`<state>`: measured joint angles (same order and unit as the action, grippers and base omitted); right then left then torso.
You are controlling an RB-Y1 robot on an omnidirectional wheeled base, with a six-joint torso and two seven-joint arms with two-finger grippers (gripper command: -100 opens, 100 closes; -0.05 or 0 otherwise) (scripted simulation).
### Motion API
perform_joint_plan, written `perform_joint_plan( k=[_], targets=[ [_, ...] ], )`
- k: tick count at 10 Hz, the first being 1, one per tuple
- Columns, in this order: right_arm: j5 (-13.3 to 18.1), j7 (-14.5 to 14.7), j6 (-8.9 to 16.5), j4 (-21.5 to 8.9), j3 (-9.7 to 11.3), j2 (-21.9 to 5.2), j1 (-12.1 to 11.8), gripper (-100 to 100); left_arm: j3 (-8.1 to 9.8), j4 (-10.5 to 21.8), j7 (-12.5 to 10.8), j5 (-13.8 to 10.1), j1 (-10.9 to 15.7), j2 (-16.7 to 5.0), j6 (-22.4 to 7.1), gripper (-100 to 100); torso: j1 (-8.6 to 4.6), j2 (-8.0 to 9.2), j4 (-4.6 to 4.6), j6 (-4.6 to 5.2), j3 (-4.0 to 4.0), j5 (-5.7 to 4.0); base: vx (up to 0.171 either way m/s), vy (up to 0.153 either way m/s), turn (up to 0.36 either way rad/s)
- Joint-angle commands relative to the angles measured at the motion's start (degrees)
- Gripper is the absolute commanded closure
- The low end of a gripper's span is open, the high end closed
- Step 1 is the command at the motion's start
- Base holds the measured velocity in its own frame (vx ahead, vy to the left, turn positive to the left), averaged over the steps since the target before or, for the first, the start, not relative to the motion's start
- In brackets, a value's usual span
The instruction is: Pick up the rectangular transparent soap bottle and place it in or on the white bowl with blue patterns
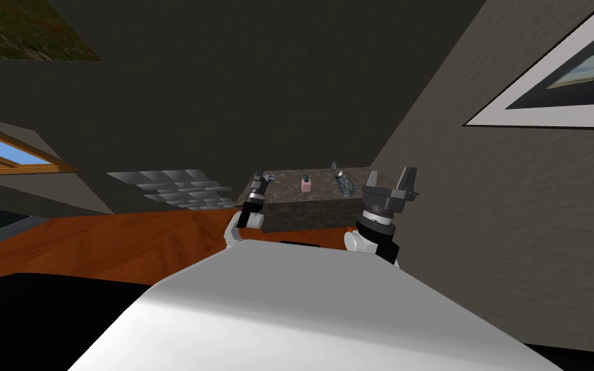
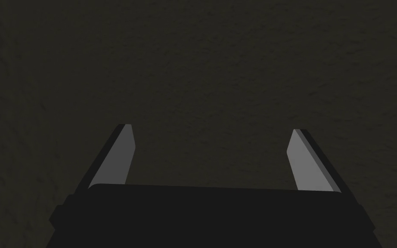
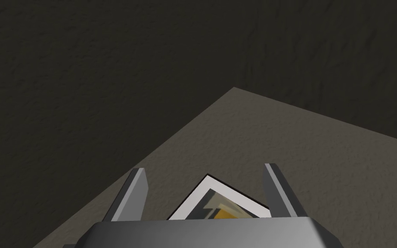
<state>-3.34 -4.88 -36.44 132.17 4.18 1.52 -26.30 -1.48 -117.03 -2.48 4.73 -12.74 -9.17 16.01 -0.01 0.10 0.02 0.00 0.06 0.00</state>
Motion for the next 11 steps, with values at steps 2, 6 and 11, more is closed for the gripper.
perform_joint_plan(
  k=[2,6,11],
  targets=[
    [0.00,0.00,0.00,0.00,0.00,0.00,0.00,0,0.09,3.38,0.30,-0.21,3.88,-1.00,-3.69,-100,0.00,0.00,0.00,0.01,0.00,0.00,-0.032,-0.003,-0.004],
    [0.00,0.00,0.00,0.00,0.00,0.00,0.00,0,0.48,9.58,0.58,-0.94,10.34,-3.05,-9.86,-100,-0.01,-0.01,0.00,0.00,-0.01,0.00,-0.031,-0.007,-0.008],
    [0.00,0.00,0.00,0.00,0.00,0.00,0.00,0,0.96,16.52,0.90,-1.88,17.38,-4.98,-16.56,-100,-0.08,-0.01,-0.01,0.00,-0.01,-0.02,-0.029,-0.016,-0.014]
  ],
)
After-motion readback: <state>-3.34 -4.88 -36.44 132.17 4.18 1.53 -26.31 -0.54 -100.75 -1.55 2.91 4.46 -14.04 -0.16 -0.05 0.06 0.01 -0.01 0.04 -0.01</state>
